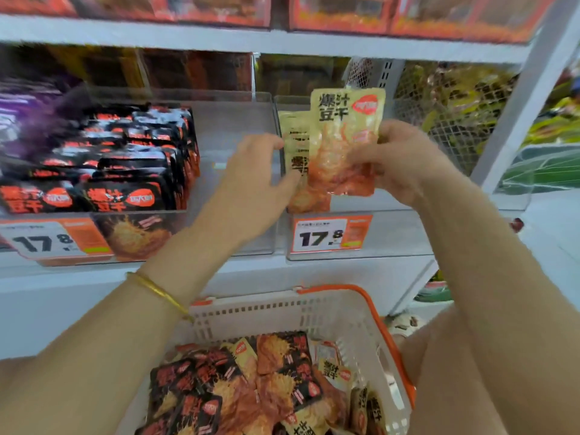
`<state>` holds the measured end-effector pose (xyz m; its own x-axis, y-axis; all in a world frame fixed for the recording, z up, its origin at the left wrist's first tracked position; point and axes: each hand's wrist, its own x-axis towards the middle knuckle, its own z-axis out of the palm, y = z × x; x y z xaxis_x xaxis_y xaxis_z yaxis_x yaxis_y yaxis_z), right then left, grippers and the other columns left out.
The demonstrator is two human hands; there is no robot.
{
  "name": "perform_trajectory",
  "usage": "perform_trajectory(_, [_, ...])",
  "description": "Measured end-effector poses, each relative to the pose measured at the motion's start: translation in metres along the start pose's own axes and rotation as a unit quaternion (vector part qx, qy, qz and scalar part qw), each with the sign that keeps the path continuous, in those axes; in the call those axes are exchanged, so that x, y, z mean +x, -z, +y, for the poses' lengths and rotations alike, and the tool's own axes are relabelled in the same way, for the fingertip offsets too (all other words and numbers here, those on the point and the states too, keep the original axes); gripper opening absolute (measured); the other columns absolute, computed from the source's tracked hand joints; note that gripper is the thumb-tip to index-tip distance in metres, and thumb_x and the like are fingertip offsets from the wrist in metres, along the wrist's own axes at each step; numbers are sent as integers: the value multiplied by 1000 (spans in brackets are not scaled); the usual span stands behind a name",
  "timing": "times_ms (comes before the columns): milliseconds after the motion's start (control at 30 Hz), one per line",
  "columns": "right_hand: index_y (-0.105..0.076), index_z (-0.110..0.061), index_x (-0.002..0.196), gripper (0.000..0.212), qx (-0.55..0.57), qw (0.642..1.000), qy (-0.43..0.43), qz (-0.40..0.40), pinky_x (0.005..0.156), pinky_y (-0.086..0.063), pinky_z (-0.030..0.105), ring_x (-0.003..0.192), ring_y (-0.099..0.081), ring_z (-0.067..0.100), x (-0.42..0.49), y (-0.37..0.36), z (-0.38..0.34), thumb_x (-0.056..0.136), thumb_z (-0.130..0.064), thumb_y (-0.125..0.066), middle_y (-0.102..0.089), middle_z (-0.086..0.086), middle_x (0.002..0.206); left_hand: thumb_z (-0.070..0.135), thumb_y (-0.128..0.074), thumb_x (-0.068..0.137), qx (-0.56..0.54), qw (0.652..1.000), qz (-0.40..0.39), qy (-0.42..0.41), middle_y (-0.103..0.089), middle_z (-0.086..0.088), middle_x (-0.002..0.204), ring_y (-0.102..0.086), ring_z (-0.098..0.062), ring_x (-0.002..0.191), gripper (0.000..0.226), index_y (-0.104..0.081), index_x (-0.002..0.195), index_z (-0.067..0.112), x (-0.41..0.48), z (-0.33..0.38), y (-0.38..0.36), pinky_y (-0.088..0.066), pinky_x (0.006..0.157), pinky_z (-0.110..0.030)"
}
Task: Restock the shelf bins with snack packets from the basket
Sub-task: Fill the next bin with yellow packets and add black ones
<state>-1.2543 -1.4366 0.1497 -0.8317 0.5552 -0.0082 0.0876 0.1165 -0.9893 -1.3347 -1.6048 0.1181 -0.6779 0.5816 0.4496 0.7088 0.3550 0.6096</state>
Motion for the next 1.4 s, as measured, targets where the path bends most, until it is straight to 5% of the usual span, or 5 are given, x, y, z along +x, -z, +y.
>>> perform_trajectory(400, [-64, 0, 110, 44, -352, 932, -91, -6, 91, -52, 40, 103, -64, 30, 58, -23, 46, 71, -15, -82, -66, 16, 111, 17, -64, 87, 48, 998, -19, -37, -36, -10, 144, -30, -21, 133, 64, -31, 141, 7, -1, -13, -22, -16, 102, -14])
perform_trajectory(1000, [-62, -1, 90, 29, -315, 943, -105, -31, 81, -57, 36, 83, -68, 28, 57, -27, 41, 71, -12, -82, -67, 13, 91, 18, -64, 86, 42, 999, -12, -33, -34, -4, 145, -29, -16, 133, 67, -29, 143, 13, -2, -17, -25, -14, 96, -8])
perform_trajectory(1100, [-48, -4, 76, 35, -333, 938, -101, -10, 51, -51, 23, 68, -63, 23, 48, -25, 30, 73, -16, -81, -61, 5, 64, 18, -63, 86, 50, 998, -2, -28, -34, -4, 145, -28, -16, 133, 64, -32, 141, 14, -4, -14, -24, -12, 96, -8])
perform_trajectory(1267, [-41, -17, 73, 40, -308, 944, 78, 87, 56, -47, 37, 77, -62, 29, -23, -9, 2, 73, -22, -81, -56, 8, 77, 15, -50, 87, 32, 991, 80, -98, -45, -6, 133, -37, -16, 126, 43, -47, 129, 8, -44, -5, -15, -25, 106, -18])
perform_trajectory(1400, [-53, -11, 80, 22, -264, 960, 28, -88, 58, -55, 40, 64, -65, 29, -74, -24, 39, 77, -7, -75, -64, 13, 72, 14, -47, 85, 45, 990, -10, -132, -50, 1, 124, -44, -14, 117, 34, -55, 118, 13, -106, -23, -34, -29, 100, -20])
